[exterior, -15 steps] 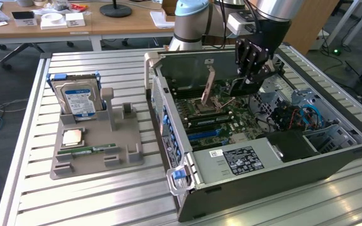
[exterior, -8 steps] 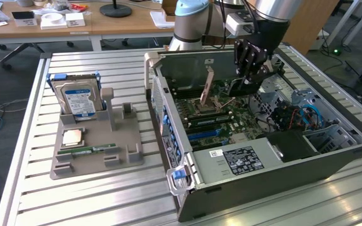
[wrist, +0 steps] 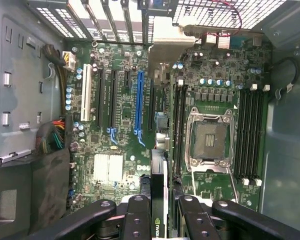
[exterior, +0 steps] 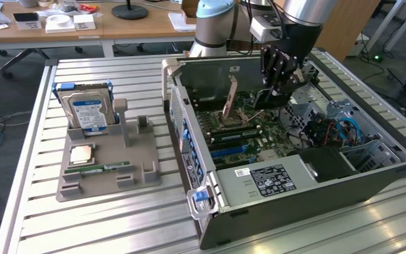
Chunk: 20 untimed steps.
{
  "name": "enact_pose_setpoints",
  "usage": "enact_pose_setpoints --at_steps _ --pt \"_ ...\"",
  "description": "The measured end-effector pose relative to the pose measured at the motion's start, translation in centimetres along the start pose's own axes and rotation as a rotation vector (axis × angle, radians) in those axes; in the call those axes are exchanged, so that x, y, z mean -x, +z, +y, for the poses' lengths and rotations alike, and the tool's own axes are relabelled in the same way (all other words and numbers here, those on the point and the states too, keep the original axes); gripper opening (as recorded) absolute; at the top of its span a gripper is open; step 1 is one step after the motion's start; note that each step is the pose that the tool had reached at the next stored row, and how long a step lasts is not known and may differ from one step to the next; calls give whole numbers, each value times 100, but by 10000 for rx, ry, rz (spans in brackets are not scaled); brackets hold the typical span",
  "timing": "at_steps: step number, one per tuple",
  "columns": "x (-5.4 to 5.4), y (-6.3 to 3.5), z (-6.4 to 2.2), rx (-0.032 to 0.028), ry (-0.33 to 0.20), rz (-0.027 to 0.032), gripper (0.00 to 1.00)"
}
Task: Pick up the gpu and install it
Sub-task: 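Insert the gpu into the slot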
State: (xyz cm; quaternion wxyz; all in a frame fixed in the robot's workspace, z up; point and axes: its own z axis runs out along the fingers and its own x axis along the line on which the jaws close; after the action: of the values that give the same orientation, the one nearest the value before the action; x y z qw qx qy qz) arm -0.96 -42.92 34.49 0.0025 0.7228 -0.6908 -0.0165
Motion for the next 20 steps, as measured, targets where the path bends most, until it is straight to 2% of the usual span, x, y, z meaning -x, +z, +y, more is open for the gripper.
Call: enact_pose_setpoints --at_steps 20 --pt "-1 76 17 2 0 5 26"
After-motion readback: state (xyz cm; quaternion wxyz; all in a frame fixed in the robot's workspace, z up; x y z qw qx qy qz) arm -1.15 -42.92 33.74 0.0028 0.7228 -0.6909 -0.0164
